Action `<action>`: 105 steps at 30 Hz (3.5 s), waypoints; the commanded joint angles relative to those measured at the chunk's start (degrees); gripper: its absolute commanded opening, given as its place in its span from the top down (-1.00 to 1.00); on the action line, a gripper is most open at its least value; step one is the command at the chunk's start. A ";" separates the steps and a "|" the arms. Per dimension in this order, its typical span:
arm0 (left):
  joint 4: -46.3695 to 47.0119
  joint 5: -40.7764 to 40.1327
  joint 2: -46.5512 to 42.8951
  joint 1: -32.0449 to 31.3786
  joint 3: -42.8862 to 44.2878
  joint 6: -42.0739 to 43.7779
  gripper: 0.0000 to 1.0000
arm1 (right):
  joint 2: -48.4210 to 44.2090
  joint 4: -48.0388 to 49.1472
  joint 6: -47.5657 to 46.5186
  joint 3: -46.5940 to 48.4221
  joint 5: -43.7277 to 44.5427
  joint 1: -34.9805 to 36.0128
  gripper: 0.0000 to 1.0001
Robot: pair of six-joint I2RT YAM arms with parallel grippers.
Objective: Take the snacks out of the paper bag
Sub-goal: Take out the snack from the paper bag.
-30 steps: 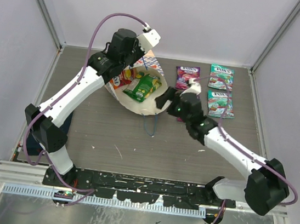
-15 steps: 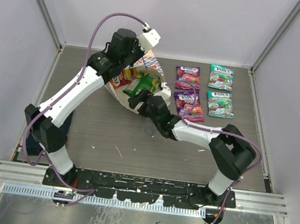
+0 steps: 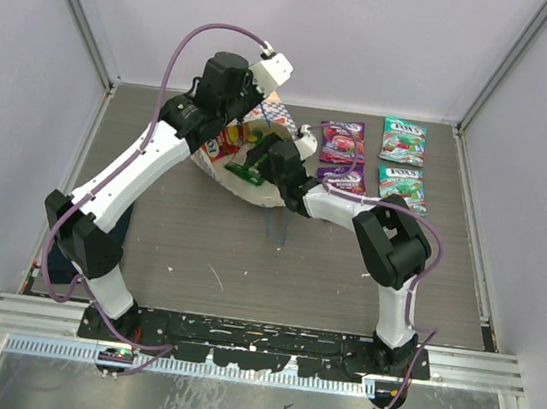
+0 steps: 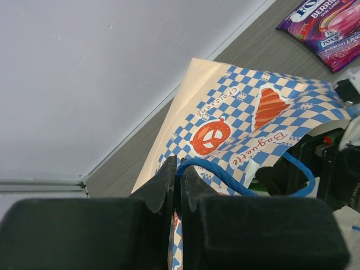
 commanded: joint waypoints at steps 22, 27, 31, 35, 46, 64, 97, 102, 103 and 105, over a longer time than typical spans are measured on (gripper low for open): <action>1.64 0.51 -2.75 0.40 1.70 -0.11 0.91 | -0.59 -16.12 -2.47 5.11 12.28 7.23 -0.45; 1.57 0.50 -3.08 0.38 1.49 -0.23 0.91 | -2.02 -13.81 0.16 2.99 14.41 9.79 -0.38; 1.72 0.41 -2.98 0.38 1.56 -0.14 0.91 | -6.74 -7.51 -0.37 -2.90 22.82 14.66 -0.45; 1.62 0.19 -2.93 0.38 1.54 -0.05 0.90 | -10.92 -3.54 -3.88 -6.91 29.72 17.62 -0.48; 1.73 0.24 -3.24 0.40 1.34 -0.04 0.90 | -4.46 -5.29 -0.45 -1.27 20.04 13.62 -0.23; 1.81 0.33 -3.01 0.38 1.47 0.09 0.90 | 10.06 -11.26 2.37 13.13 11.80 6.33 -0.22; 2.08 -1.20 -1.80 0.35 1.89 0.94 0.90 | -28.60 -12.26 -11.66 -5.68 4.05 8.26 0.98; 2.07 -1.25 -1.86 0.40 1.81 0.93 0.90 | -36.01 -23.44 -8.38 -8.55 -8.04 5.45 0.99; 2.08 -1.25 -2.02 0.38 1.74 0.95 0.90 | -37.85 -24.75 -7.74 -10.34 -12.19 4.49 0.99; 2.28 -1.33 -2.20 0.38 1.48 0.95 0.90 | -41.63 -26.48 -6.36 -14.27 -15.55 4.00 0.99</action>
